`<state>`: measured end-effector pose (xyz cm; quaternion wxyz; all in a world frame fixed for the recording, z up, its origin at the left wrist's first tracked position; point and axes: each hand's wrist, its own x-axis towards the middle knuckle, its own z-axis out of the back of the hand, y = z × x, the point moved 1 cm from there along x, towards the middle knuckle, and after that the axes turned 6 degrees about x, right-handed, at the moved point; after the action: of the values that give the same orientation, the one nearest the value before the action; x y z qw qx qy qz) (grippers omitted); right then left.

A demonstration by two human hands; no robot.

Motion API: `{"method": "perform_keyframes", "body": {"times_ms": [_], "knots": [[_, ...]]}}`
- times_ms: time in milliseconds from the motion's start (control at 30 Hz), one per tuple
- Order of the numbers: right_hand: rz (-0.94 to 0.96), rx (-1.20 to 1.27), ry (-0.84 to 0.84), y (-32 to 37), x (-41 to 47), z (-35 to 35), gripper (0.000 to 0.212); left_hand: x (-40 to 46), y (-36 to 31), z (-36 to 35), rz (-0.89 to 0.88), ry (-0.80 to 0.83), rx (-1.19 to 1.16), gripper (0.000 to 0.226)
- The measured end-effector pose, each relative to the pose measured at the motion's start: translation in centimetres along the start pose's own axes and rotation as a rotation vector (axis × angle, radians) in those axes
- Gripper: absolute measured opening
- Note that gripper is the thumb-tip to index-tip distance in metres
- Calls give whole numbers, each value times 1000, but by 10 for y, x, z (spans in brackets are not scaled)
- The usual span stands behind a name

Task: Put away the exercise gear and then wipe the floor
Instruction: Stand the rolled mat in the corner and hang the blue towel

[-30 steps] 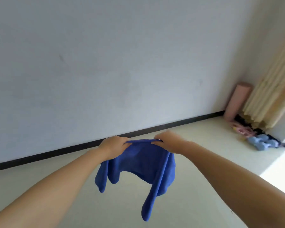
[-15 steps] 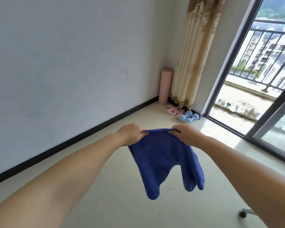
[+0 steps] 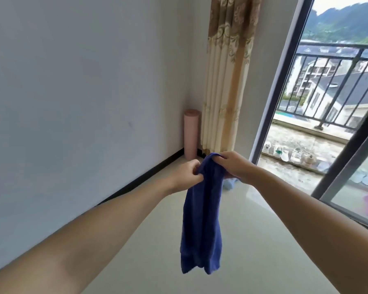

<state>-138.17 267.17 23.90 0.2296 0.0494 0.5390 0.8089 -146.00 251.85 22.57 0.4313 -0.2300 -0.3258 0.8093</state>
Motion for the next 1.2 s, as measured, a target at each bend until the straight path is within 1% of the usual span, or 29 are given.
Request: {"method": "perform_keyframes", "body": {"times_ms": [133,267,333,400,467,533,600,700,800,1033,1200], "knots": [[-60,-22,26,8,71,40,31,94,8,37,-1,51,-13,17],[-58,-128,28,13,147,80,33,175,11,58,22,-4,-29,27],[-26,-144,22,19,190,97,37,217,15,66,25,-63,-35,30],[24,-154,53,27,239,111,37,259,19,78,8,-105,-1,36],[79,-183,107,41,283,122,28,295,20,95,-12,-122,70,40],[147,-259,181,55,331,133,29,332,21,116,-17,-171,100,36],[216,-361,254,71,379,145,29,366,25,140,18,-274,144,41],[327,-447,309,109,445,159,36,406,28,186,94,-419,177,46],[475,-501,340,157,497,163,35,432,28,239,155,-484,212,44],[795,-448,252,278,599,153,31,478,20,398,245,-658,453,49],[988,-385,130,373,668,140,28,507,17,515,303,-820,662,52]]}}
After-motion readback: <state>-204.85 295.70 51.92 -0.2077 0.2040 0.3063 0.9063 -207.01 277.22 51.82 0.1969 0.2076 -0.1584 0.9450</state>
